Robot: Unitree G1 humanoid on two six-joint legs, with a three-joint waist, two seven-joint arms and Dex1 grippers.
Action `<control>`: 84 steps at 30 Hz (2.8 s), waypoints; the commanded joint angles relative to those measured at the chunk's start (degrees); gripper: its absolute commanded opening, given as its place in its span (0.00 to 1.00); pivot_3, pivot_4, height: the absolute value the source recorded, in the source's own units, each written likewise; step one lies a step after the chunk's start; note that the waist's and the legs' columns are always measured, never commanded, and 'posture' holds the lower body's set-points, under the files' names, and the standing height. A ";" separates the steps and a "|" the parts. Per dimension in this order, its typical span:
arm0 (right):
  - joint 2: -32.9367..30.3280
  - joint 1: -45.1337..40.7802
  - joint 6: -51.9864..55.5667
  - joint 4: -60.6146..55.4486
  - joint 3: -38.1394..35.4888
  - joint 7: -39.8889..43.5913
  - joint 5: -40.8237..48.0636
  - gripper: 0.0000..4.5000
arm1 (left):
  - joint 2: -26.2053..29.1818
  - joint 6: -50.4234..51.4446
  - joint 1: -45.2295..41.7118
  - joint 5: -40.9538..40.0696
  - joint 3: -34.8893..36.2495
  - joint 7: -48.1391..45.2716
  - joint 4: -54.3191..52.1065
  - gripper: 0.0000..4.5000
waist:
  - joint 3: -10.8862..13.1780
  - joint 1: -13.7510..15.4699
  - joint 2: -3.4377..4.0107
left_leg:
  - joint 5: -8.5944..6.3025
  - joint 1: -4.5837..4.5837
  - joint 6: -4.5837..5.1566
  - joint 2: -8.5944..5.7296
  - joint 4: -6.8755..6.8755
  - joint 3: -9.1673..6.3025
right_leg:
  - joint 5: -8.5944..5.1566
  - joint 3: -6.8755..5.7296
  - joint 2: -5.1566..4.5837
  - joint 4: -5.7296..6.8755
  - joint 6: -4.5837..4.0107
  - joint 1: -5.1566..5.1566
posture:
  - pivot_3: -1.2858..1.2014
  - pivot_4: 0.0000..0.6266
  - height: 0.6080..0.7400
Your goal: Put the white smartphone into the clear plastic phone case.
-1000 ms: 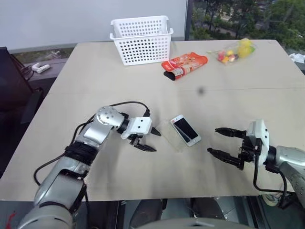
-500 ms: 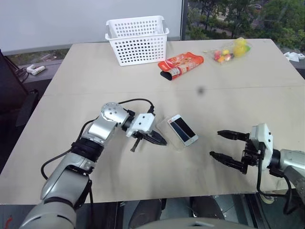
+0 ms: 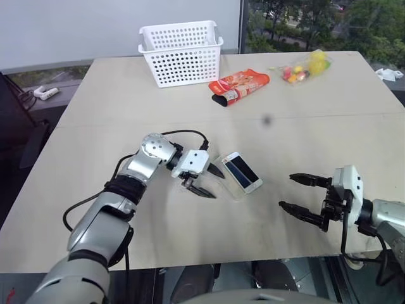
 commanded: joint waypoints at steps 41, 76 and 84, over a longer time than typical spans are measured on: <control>1.36 -4.00 -1.88 1.09 1.09 0.81 -0.98 1.00 | 3.78 67.13 14.42 -4.96 -5.60 23.27 -47.01 0.00 | -0.05 1.63 0.13 | 0.00 0.09 0.00 0.03 0.05 0.00 | -0.01 0.22 -0.09 0.01 -0.01 0.05 | 0.52 0.24 1.00; 10.49 -26.20 2.74 12.83 17.97 -9.14 -14.65 1.00 | 12.82 62.40 20.82 -19.21 23.56 27.49 -57.97 0.81 | 0.00 -0.01 0.14 | 0.17 -0.01 -0.29 0.07 -0.24 0.20 | 0.01 0.50 -0.13 0.01 -0.02 -0.34 | 0.52 0.24 1.00; 17.51 -38.41 5.23 26.63 27.06 -12.50 -24.52 1.00 | 20.12 71.50 30.40 -26.84 35.20 30.17 -65.52 0.81 | 0.07 -0.80 0.09 | 0.17 0.02 -0.32 0.15 -0.35 0.42 | 0.04 0.59 0.01 0.04 -0.06 -0.48 | 0.52 0.24 1.00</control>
